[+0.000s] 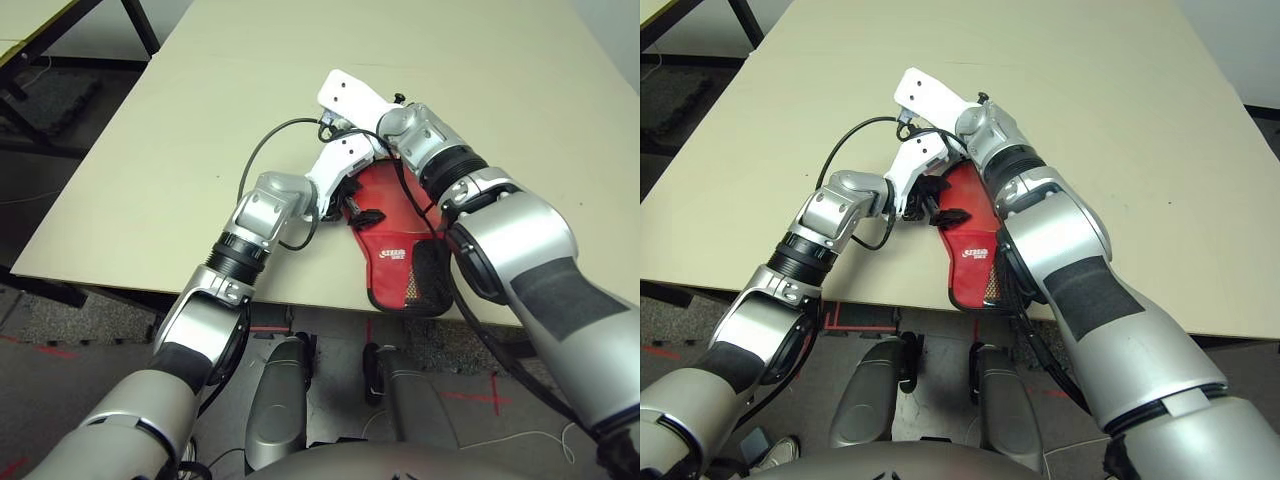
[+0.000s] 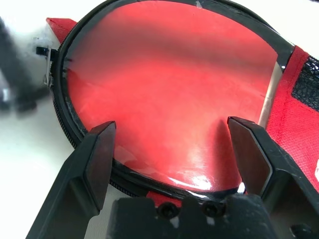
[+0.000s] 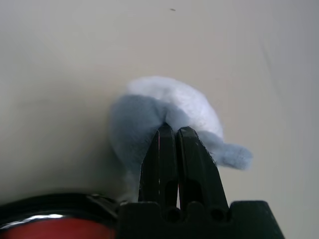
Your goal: Store the ping-pong paddle in its case and zip it.
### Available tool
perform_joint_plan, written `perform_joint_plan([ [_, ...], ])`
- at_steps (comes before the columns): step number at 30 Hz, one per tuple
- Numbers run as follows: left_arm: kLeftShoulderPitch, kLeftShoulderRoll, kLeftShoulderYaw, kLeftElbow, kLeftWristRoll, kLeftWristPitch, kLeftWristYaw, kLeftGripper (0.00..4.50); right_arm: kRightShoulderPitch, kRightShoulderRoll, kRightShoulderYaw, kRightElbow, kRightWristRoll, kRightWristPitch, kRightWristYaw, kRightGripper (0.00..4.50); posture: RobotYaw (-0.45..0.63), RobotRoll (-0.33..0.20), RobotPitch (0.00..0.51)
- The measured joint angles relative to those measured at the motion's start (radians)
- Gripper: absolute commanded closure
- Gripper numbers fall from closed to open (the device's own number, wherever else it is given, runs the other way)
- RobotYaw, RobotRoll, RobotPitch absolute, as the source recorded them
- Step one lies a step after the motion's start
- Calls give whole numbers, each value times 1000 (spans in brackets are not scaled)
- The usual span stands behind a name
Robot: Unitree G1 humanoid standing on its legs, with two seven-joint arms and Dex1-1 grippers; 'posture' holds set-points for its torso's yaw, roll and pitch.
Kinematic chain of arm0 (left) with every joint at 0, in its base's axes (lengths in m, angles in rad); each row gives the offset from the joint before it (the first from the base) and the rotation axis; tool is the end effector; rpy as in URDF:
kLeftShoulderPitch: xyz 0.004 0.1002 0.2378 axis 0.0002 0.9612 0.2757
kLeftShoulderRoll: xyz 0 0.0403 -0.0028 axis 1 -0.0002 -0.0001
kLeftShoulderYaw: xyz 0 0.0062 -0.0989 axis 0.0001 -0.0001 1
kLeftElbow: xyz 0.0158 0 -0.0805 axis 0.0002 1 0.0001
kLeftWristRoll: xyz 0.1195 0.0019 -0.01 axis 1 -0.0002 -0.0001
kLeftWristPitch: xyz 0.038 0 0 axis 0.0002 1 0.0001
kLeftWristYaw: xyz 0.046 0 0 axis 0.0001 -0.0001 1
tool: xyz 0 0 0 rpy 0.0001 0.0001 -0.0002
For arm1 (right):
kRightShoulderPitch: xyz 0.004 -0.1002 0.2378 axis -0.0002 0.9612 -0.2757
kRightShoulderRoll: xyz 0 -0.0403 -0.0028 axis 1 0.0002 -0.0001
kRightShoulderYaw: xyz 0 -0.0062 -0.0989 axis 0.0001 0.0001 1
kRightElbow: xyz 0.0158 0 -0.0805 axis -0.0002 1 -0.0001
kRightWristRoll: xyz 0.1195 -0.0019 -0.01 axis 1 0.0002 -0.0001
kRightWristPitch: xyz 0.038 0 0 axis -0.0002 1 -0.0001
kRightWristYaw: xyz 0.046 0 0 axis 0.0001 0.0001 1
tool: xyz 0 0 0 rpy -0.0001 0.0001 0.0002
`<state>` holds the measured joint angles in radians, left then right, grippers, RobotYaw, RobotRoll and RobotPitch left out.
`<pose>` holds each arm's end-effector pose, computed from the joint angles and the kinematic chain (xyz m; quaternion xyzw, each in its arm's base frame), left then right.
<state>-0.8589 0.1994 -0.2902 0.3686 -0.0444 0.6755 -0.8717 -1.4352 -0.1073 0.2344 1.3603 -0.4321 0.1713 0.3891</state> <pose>0.3412 0.0879 0.1718 0.1482 0.1859 -0.5111 0.8260 0.3958 -0.0786 0.2196 -0.4324 0.1072 0.2339 0.8642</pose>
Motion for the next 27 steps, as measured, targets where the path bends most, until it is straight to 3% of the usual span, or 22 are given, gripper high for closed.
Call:
perform_joint_plan([
  [6,-11,-18,-24,2,0,-4,0,0,2,-57,16,-4,-8,-41,-71,4463,264,0,212],
  [12,-11,-8,-19,4,-10,-12,-1,0,52,-210,18,15,-25,-42,-119,4463,239,0,215],
  [27,-28,-14,-30,32,-10,-28,-26,0,75,-266,21,16,-27,-66,-125,4463,183,0,216],
])
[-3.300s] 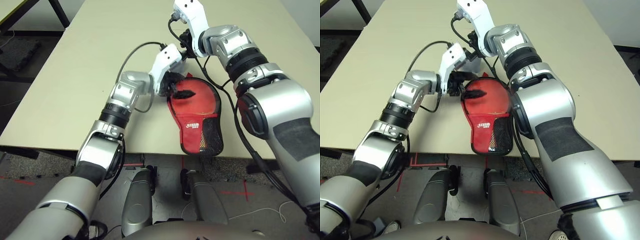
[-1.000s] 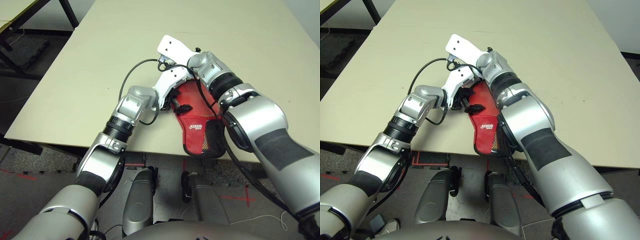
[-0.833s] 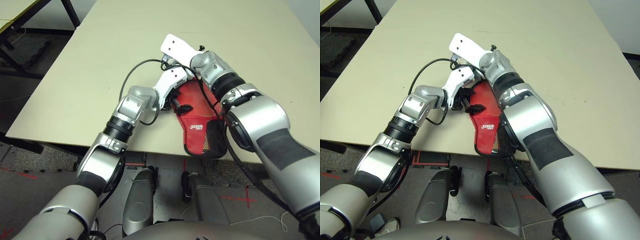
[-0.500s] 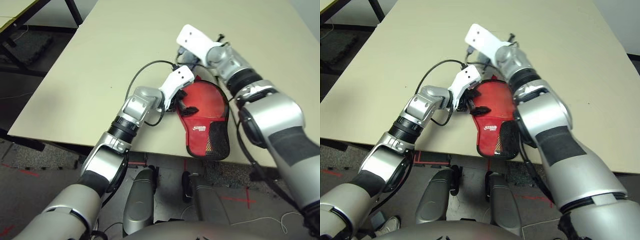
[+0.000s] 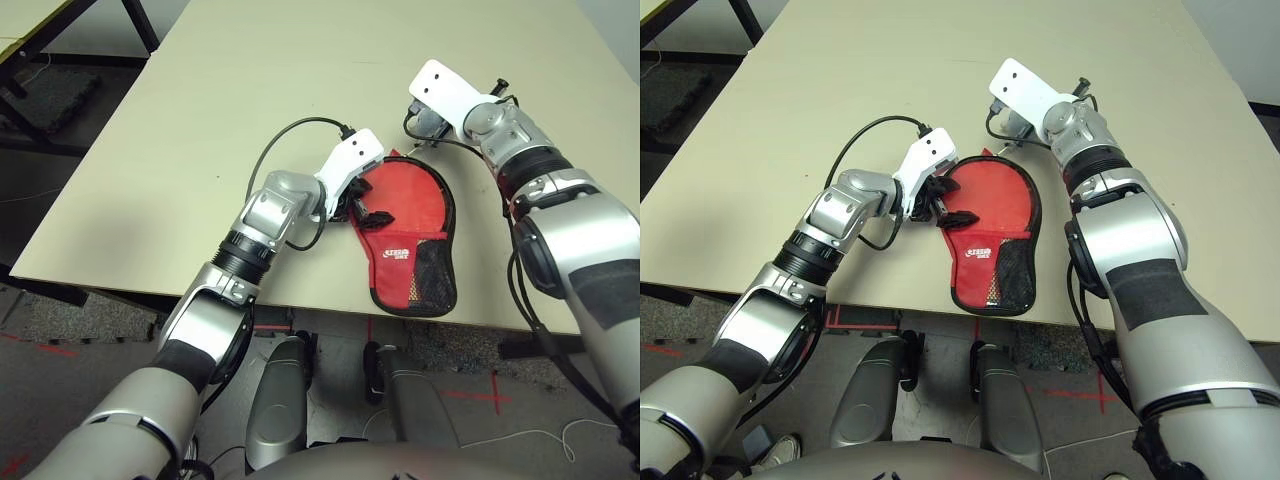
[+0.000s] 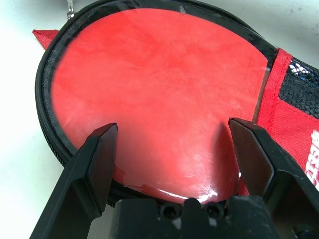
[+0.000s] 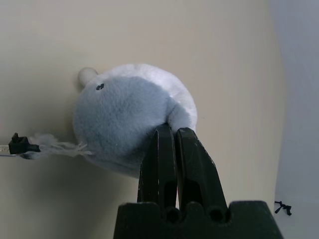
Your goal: Store the ping-pong paddle in its case and zip it.
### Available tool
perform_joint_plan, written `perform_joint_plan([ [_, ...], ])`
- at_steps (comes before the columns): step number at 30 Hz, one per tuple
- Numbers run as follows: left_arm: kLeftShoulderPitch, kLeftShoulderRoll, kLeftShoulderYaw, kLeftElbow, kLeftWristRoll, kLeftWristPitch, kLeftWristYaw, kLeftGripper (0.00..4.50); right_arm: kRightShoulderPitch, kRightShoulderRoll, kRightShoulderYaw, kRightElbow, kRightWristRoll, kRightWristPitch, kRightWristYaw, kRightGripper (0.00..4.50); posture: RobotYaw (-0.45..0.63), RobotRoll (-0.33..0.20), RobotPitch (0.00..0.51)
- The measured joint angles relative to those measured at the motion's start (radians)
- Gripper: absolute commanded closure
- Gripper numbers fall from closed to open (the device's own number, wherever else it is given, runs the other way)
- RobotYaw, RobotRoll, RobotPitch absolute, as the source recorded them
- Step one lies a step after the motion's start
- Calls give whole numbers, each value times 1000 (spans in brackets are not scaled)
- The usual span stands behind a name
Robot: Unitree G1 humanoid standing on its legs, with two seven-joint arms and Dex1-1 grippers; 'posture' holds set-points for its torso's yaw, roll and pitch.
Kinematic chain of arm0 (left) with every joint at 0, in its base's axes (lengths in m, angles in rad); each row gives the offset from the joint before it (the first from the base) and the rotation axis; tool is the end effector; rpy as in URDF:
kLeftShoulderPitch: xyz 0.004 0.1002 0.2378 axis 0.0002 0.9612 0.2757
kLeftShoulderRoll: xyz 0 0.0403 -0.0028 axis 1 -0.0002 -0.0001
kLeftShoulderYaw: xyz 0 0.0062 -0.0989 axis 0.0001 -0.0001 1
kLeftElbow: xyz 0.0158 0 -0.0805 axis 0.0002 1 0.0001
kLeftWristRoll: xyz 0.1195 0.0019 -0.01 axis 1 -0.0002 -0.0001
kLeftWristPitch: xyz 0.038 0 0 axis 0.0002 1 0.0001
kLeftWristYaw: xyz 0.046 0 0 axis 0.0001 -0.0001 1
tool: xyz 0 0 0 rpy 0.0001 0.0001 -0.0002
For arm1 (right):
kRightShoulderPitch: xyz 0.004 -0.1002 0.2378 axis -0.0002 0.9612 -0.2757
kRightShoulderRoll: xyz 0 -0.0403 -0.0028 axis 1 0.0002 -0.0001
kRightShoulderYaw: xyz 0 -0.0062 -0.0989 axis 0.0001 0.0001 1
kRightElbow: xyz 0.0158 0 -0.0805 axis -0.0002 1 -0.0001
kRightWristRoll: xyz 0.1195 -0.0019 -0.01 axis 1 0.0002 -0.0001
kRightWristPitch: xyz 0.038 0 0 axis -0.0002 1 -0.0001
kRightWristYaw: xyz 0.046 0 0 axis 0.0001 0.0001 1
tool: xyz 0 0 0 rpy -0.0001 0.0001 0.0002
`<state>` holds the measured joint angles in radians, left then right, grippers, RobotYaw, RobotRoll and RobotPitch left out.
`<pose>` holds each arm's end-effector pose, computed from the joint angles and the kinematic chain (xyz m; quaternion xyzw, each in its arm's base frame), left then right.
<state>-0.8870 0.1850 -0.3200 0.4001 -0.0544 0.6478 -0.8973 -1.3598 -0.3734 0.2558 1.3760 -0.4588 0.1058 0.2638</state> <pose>0.3427 0.0778 0.1737 0.1552 0.1807 -0.5356 0.8102 0.3975 -0.1826 0.2171 -0.4686 0.1247 0.0712 0.8717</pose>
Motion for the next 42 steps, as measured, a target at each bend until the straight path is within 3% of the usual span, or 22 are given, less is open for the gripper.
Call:
perform_joint_plan([
  [19,-55,-15,-27,93,3,-49,-43,0,137,-132,-40,-45,55,52,-6,4463,73,0,210],
  [28,-78,-37,-36,141,10,-81,-59,0,240,-206,-81,-183,126,98,53,4463,10,0,211],
  [37,-142,-71,-36,267,17,-146,-92,0,366,-183,-153,-396,219,150,75,4463,-23,0,207],
  [42,-281,-106,-27,458,30,-232,-101,0,397,-137,-177,-483,252,194,73,4463,-21,0,203],
])
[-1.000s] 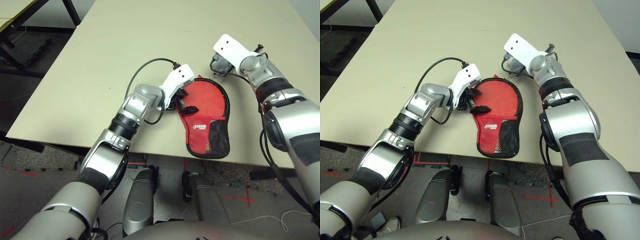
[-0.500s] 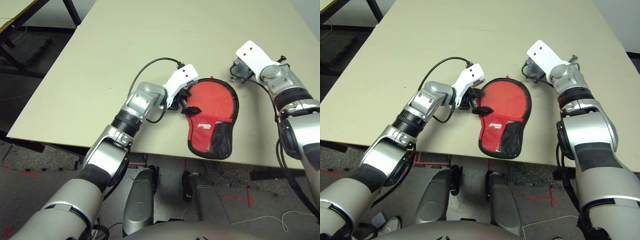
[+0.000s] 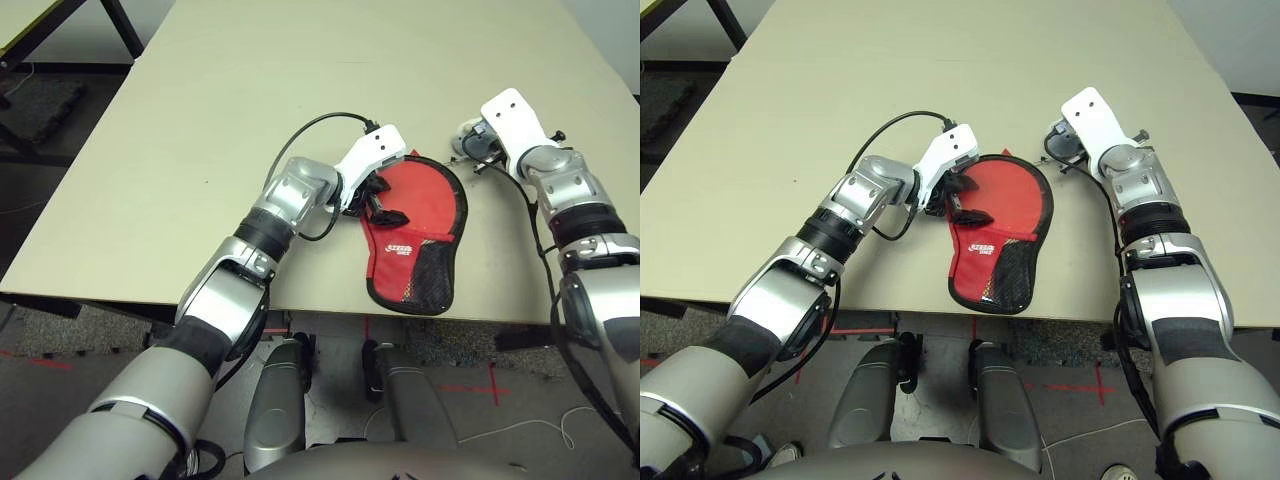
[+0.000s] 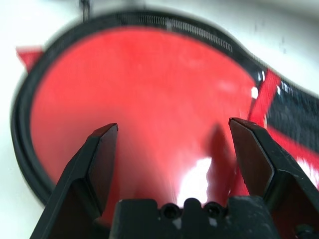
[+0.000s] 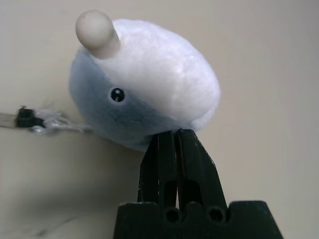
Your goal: Store the ping-pong paddle in its case and zip it.
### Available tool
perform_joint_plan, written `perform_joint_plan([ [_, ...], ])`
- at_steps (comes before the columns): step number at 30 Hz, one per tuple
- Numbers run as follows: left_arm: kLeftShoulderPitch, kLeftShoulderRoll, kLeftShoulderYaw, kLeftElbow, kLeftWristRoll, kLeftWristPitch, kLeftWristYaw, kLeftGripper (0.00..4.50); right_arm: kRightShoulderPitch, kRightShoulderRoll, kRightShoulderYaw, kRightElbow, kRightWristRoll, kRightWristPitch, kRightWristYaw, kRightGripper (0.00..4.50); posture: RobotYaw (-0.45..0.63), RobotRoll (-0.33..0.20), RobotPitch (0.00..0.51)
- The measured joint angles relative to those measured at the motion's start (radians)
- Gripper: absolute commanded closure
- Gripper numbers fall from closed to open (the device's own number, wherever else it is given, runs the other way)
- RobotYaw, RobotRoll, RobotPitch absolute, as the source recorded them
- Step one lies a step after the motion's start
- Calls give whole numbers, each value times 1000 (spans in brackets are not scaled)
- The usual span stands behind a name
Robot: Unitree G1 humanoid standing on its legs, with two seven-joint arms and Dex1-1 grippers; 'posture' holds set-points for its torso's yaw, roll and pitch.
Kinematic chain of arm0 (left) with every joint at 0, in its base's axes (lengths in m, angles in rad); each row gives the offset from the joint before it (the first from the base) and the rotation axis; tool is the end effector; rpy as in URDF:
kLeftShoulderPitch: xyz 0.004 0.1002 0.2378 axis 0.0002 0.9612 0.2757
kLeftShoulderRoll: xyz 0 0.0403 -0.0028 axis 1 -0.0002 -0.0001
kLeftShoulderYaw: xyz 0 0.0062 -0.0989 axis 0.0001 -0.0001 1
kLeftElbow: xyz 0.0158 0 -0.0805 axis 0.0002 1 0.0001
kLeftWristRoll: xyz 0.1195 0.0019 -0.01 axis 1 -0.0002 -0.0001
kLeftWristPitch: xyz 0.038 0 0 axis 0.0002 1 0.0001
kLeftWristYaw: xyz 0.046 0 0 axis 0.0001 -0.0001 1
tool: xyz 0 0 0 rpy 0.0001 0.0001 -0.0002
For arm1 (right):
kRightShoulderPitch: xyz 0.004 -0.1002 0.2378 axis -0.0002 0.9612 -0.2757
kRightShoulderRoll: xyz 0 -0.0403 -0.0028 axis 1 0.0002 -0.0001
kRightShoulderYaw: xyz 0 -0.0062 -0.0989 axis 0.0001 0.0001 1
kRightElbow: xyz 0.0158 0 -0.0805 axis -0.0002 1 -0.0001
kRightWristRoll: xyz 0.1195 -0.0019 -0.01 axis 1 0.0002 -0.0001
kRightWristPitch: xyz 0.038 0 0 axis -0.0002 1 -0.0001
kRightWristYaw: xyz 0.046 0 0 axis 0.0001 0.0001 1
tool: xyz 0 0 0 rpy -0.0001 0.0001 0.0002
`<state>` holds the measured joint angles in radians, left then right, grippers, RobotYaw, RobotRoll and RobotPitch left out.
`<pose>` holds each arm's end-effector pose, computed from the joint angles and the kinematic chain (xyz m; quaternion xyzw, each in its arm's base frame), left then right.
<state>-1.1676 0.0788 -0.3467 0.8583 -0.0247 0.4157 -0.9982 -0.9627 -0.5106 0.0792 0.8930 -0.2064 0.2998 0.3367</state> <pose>0.3712 0.0449 0.1922 0.1928 0.1718 -0.5879 0.7666 0.3663 -0.2429 0.1735 -0.2997 0.1606 0.0411 0.9395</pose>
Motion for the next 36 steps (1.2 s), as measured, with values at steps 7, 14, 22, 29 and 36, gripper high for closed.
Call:
perform_joint_plan([
  [7,-81,-37,12,200,47,-69,1,0,15,12,-3,-78,2,38,0,4463,-38,0,197],
  [14,-80,-55,15,216,69,-33,1,0,44,-32,9,-210,-15,62,20,4463,-53,0,194],
  [22,-74,-67,19,210,84,2,10,0,161,-107,26,-444,-22,159,116,4463,-57,0,189],
  [29,-68,-73,33,208,86,15,15,0,387,-238,26,-810,-7,341,280,4463,-72,0,195],
  [36,-59,-70,44,207,88,15,14,0,610,-472,20,-1214,68,610,499,4463,-114,0,205],
])
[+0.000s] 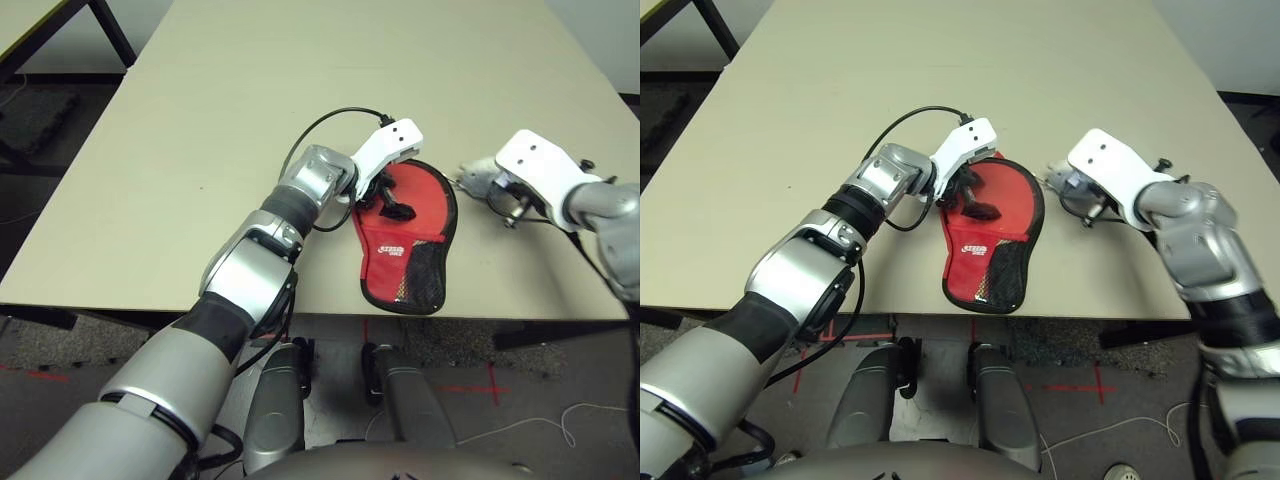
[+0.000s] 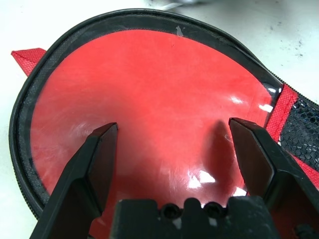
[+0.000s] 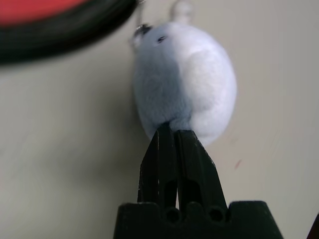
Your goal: Store the ping-pong paddle in its case and zip it.
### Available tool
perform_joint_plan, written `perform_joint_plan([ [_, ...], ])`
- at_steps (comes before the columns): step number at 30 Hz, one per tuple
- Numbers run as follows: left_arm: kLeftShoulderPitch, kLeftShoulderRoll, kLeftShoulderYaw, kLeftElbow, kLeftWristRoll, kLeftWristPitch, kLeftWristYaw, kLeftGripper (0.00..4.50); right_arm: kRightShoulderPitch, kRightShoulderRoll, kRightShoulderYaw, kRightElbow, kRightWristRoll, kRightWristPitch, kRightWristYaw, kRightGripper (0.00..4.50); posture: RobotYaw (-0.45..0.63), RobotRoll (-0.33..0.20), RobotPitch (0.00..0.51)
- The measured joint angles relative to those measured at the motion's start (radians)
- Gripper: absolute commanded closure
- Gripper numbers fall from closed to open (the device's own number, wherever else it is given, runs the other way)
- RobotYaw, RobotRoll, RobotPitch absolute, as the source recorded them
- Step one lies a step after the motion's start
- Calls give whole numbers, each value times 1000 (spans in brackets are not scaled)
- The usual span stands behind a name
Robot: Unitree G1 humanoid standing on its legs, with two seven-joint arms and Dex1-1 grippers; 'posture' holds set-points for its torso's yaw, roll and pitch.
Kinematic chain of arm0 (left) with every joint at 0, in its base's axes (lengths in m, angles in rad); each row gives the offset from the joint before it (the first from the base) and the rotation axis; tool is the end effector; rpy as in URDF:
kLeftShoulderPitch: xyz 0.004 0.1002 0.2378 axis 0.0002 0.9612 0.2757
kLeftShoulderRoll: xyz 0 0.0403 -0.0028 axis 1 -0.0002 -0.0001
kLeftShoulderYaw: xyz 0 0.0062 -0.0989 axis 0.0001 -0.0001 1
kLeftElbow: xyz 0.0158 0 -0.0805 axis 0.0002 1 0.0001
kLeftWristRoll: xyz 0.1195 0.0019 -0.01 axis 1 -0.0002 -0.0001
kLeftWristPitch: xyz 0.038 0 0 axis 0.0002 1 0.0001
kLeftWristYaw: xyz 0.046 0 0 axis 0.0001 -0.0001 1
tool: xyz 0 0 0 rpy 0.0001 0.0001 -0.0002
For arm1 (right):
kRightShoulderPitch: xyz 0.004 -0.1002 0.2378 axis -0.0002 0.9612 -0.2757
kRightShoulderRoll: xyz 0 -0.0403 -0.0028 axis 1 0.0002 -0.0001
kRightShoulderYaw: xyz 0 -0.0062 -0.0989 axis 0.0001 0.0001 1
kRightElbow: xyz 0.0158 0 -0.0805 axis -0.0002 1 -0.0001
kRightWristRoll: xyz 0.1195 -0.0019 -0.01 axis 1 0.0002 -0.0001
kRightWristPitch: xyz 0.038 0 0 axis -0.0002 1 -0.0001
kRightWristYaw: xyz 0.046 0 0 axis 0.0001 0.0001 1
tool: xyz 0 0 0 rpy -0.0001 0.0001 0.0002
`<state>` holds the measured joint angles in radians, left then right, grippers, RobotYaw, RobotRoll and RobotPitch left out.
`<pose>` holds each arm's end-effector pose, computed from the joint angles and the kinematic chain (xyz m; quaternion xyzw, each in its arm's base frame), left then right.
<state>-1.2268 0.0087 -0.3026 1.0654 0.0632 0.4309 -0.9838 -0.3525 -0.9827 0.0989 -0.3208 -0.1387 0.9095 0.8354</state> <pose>0.3748 0.0388 0.1746 0.1890 0.2435 -0.5643 0.7659 0.2473 -0.2511 0.2147 -0.4166 0.2841 0.1841 0.8437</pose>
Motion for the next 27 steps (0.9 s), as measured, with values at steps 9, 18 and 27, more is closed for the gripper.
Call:
perform_joint_plan([
  [9,5,-6,10,1,5,-1,-1,0,120,-228,-75,-396,236,323,181,4463,-164,0,210],
  [18,5,-15,19,9,5,-12,2,0,292,-375,-199,-573,479,452,283,4463,-170,0,208],
  [27,11,-18,29,10,6,-18,8,0,280,-401,-240,-578,596,459,258,4289,-162,0,209],
])
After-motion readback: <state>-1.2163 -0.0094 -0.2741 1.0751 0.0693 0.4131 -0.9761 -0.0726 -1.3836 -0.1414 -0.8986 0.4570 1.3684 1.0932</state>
